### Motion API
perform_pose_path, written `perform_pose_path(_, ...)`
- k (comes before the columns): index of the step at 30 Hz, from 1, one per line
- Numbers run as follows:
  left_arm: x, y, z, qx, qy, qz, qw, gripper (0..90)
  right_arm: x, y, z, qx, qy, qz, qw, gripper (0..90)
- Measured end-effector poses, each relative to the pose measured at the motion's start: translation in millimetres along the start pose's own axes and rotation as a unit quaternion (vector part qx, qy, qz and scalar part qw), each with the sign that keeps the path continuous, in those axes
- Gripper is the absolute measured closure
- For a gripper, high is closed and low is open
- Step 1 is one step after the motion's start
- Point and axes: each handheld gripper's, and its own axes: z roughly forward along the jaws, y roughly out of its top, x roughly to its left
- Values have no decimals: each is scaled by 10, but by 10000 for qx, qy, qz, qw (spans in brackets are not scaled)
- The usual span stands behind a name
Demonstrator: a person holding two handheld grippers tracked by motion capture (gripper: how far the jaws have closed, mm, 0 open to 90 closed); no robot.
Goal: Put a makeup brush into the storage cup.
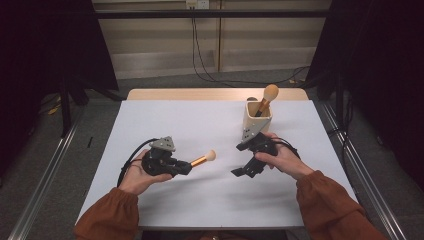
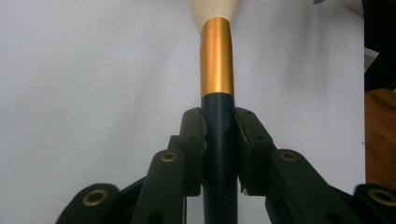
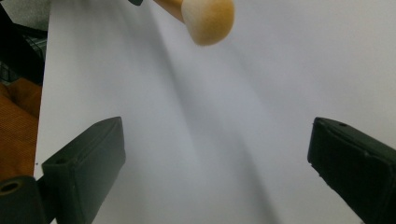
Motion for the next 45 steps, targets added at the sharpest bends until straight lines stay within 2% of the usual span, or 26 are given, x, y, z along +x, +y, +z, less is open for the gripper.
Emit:
perform_pose_path(3, 8, -20, -31, -134, 19, -58, 9999, 746, 40, -32, -4, -17, -148, -1, 9999, 36)
perform_pose_path(5, 14, -37, -52, -318, 37, -164, 9994, 746, 52, -58, -11, -108, -228, 13, 9997, 38)
perform_pose_path(9, 2, -69, -77, -470, 129, -224, 9986, 747, 77, -115, -10, -347, -230, 97, 9991, 35)
perform_pose_path(15, -6, -105, -89, -690, 119, -236, 9973, 746, 112, -185, 36, -659, -127, 235, 9975, 35)
perform_pose_path(21, 10, -130, -80, -873, 47, -351, 9956, 746, 178, -214, 40, -910, -237, 171, 9954, 39)
perform_pose_path(27, -23, -126, -67, -1120, -45, -364, 9930, 746, 223, -275, 41, -1295, -386, 204, 9906, 38)
perform_pose_path(30, -35, -116, -60, -1229, -111, -278, 9920, 746, 254, -303, 52, -1451, -507, 198, 9879, 39)
perform_pose_path(35, -63, -102, -45, -1363, -115, -162, 9905, 746, 301, -317, 77, -1665, -435, 222, 9848, 38)
perform_pose_path(37, -78, -96, -37, -1483, -140, -147, 9887, 746, 318, -320, 96, -1702, -410, 226, 9843, 41)
perform_pose_path(40, -84, -83, -36, -1622, -150, -94, 9866, 746, 322, -318, 110, -1750, -218, 363, 9837, 61)
perform_pose_path(43, -100, -73, -28, -1738, -156, -98, 9846, 745, 319, -315, 107, -1886, -293, 420, 9807, 82)
perform_pose_path(45, -101, -67, -27, -1814, -147, -44, 9833, 745, 302, -316, 94, -2009, -220, 507, 9780, 82)
